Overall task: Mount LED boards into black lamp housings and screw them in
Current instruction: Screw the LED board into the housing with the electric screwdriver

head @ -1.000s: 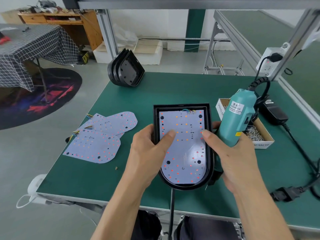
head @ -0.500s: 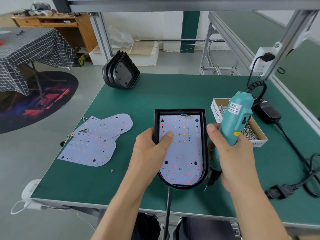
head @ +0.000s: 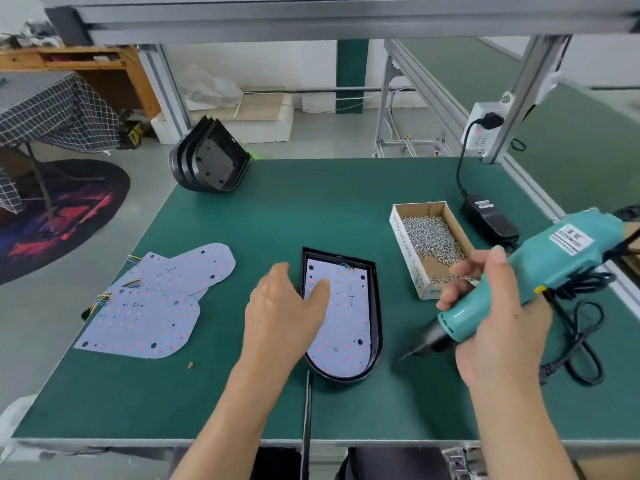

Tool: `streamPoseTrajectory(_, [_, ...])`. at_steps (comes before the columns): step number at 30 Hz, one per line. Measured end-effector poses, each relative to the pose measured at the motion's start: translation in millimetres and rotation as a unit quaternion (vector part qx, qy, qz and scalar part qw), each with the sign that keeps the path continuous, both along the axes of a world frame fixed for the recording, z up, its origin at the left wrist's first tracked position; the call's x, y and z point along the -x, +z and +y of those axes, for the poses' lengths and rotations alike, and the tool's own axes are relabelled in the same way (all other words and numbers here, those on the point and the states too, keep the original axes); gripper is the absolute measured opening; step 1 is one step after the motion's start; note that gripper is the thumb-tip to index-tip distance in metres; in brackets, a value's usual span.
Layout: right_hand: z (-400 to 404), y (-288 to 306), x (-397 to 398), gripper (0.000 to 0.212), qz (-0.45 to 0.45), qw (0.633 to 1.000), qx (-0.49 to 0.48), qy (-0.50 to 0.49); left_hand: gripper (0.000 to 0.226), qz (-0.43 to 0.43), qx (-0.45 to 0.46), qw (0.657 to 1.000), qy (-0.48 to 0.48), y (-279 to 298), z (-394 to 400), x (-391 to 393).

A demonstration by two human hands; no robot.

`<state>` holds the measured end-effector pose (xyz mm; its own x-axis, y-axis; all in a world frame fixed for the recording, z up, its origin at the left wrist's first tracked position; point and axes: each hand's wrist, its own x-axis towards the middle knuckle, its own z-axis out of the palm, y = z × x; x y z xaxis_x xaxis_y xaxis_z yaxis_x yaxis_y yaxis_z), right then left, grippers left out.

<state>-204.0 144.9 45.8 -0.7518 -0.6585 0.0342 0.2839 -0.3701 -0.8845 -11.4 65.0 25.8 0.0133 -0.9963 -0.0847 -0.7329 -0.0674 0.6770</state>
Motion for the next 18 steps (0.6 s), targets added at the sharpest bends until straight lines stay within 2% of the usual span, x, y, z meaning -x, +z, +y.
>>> streamPoseTrajectory(1, [1.6, -0.6, 2.5, 0.027, -0.004, 1.0, 0.004, 0.001, 0.055, -0.007, 0.054, 0.999, 0.006, 5.0, -1.6, 1.2])
streamPoseTrajectory(3, [4.8, -2.6, 6.0, 0.025, -0.009, 1.0, 0.005, 0.002, 0.032, 0.032, 0.185, 0.982, -0.029, 22.8, -6.4, 11.6])
streamPoseTrajectory(5, [6.9, -3.6, 7.5, 0.023, -0.017, 1.0, 0.004, -0.003, 0.006, 0.066, 0.22, 0.965, -0.128, 37.9, -18.5, 34.0])
streamPoseTrajectory(6, [7.9, -3.8, 7.5, 0.022, -0.023, 1.0, 0.002, -0.006, 0.003, 0.056, 0.212, 0.957, -0.19, 43.1, -26.0, 49.9])
streamPoseTrajectory(8, [9.2, -3.7, 6.3, 0.022, -0.033, 0.999, -0.002, -0.014, 0.003, -0.008, 0.197, 0.933, -0.302, 49.3, -39.3, 87.0])
streamPoseTrajectory(11, [11.4, -4.2, 3.1, 0.02, -0.035, 0.999, -0.006, -0.01, 0.011, -0.138, 0.2, 0.892, -0.381, 42.0, -55.4, 140.4])
streamPoseTrajectory(14, [12.9, -4.0, 1.6, 0.018, -0.03, 1.0, -0.002, 0.001, 0.005, -0.283, 0.209, 0.845, -0.402, 27.7, -65.8, 174.6])
streamPoseTrajectory(15, [13.1, -3.6, 1.9, 0.019, -0.028, 1.0, -0.002, 0.002, 0.009, -0.316, 0.205, 0.837, -0.397, 23.5, -67.4, 180.8])
streamPoseTrajectory(17, [14.3, -3.1, 3.3, 0.018, -0.025, 1.0, -0.003, 0.002, 0.026, -0.355, 0.19, 0.826, -0.394, 15.1, -70.8, 189.5])
streamPoseTrajectory(18, [14.9, -3.1, 4.2, 0.017, -0.026, 1.0, -0.002, 0.0, 0.027, -0.36, 0.184, 0.826, -0.392, 11.6, -72.4, 192.6])
